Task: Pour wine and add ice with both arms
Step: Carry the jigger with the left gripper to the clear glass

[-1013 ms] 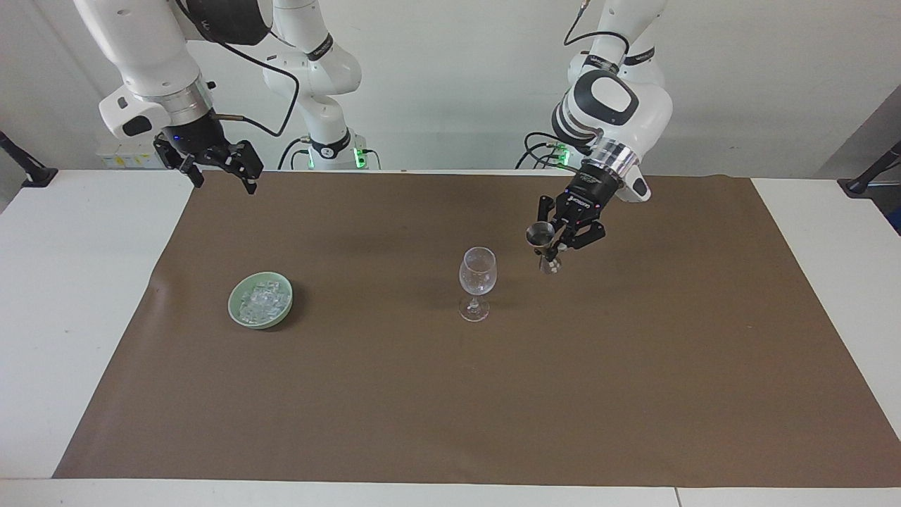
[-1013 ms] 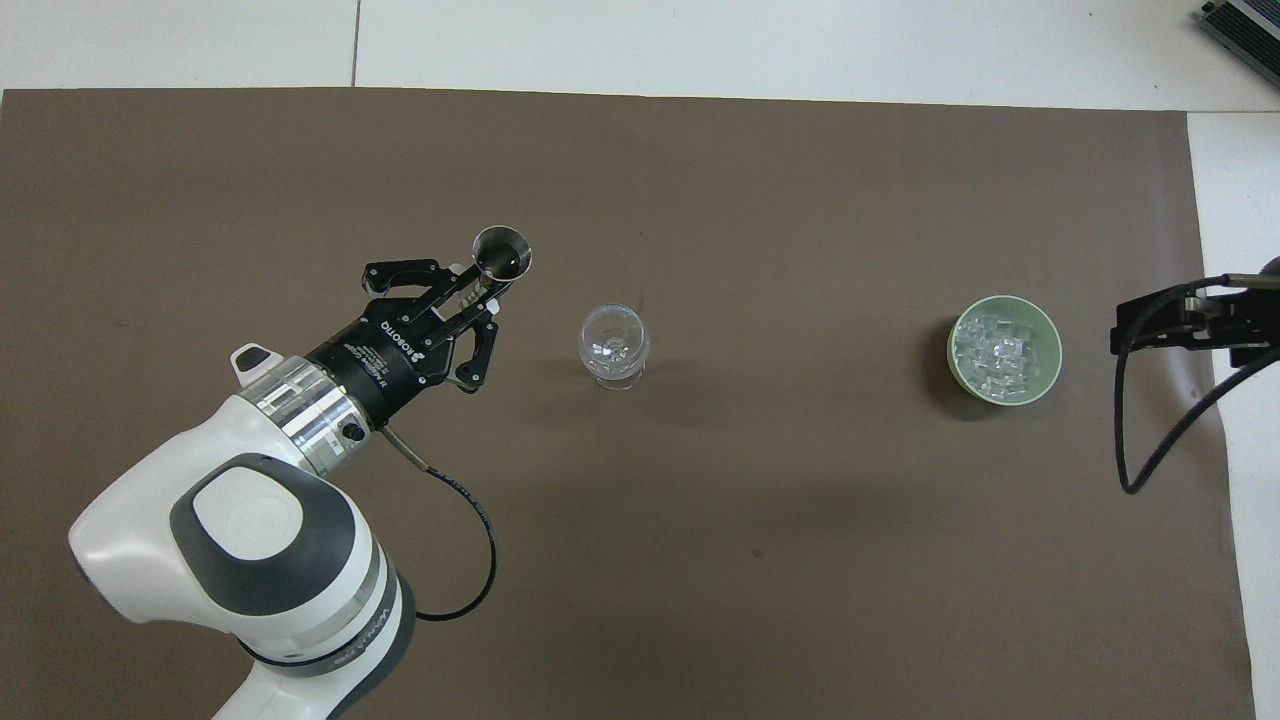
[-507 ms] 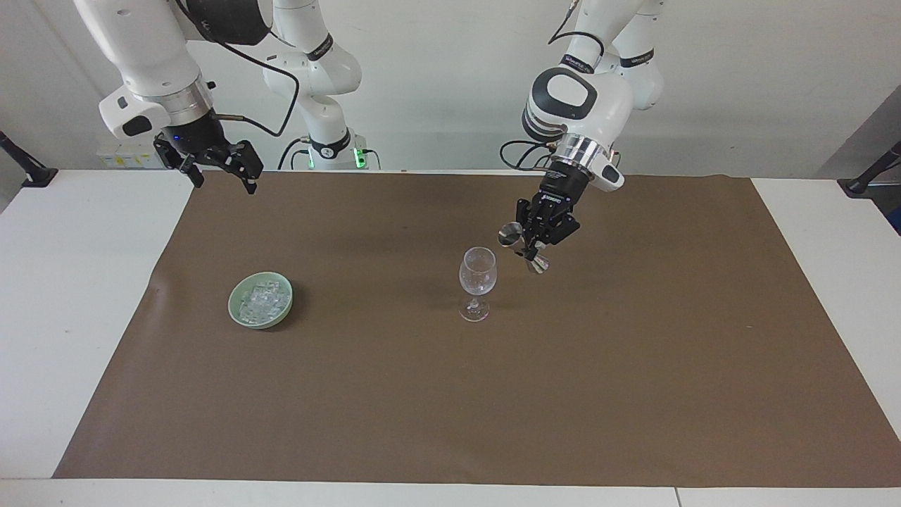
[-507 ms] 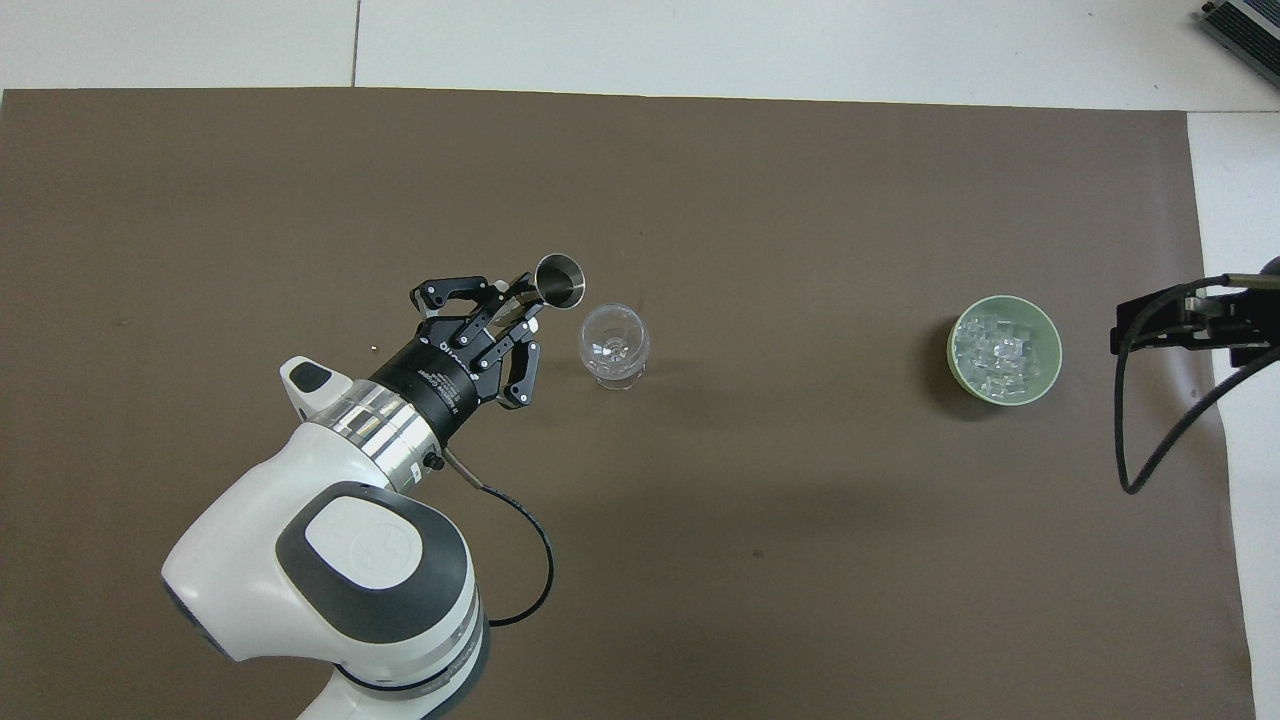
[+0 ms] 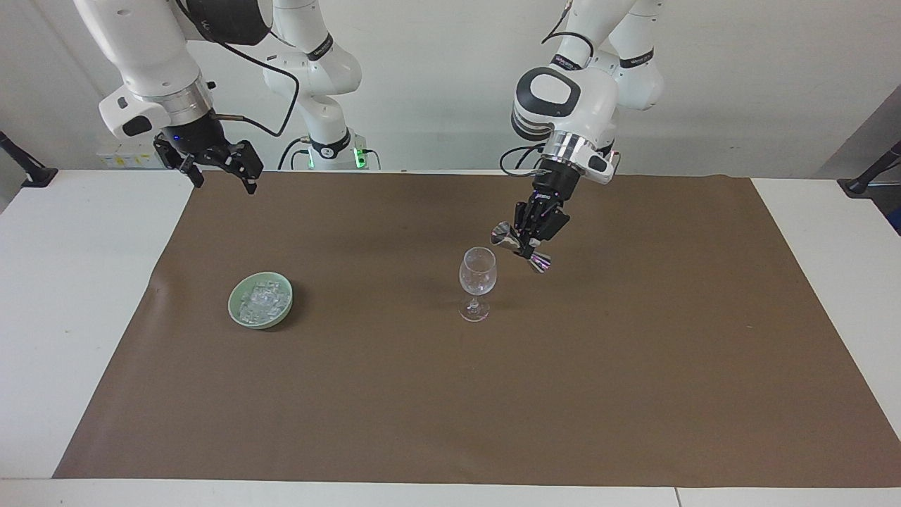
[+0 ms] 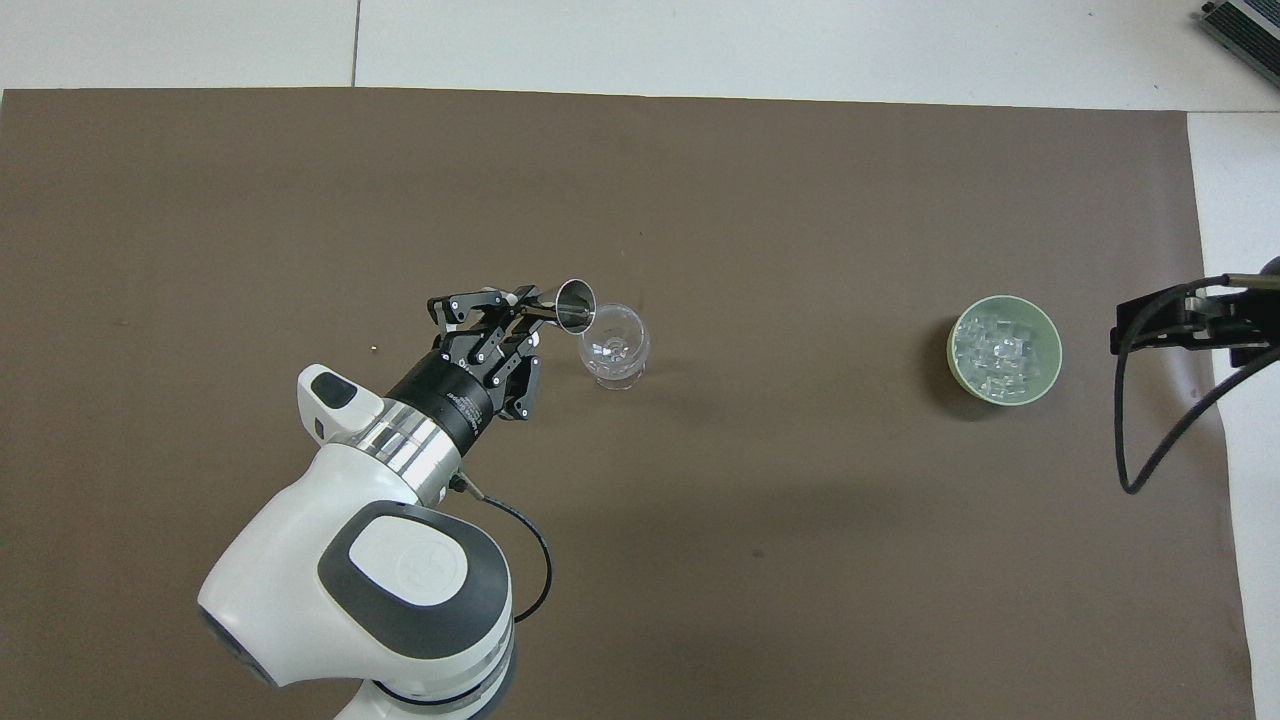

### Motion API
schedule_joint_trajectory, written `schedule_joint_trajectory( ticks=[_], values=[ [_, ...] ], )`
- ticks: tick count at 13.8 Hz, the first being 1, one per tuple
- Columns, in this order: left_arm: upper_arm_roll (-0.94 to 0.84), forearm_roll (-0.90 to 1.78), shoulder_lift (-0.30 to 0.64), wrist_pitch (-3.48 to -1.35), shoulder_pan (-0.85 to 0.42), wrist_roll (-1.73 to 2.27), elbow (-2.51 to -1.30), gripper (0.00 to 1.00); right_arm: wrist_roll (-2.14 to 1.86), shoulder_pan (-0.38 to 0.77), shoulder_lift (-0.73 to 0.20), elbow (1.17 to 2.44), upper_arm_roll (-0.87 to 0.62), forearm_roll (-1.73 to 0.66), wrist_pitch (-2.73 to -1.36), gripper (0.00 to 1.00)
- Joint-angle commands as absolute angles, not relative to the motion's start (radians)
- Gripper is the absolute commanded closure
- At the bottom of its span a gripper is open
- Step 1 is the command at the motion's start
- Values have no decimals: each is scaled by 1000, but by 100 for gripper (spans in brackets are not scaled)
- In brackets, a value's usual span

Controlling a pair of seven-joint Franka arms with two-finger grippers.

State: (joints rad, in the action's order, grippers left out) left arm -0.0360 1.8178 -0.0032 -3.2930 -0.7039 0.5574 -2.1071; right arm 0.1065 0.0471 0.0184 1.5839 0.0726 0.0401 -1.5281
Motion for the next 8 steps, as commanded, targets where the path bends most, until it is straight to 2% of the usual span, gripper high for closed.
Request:
schedule_joint_trajectory(
  ticks=[1, 5, 8],
  values=[
    [-35, 1815, 17, -3368, -738, 483, -2086, 100, 78, 41, 38, 1603, 72, 15, -1526, 0],
    [-37, 1815, 31, -3425, -758, 410, -2082, 100, 78, 41, 38, 1603, 72, 15, -1526, 0],
    [-38, 1813, 69, -3482, -758, 367, -2034, 100, 78, 41, 38, 1603, 72, 15, -1526, 0]
  ],
)
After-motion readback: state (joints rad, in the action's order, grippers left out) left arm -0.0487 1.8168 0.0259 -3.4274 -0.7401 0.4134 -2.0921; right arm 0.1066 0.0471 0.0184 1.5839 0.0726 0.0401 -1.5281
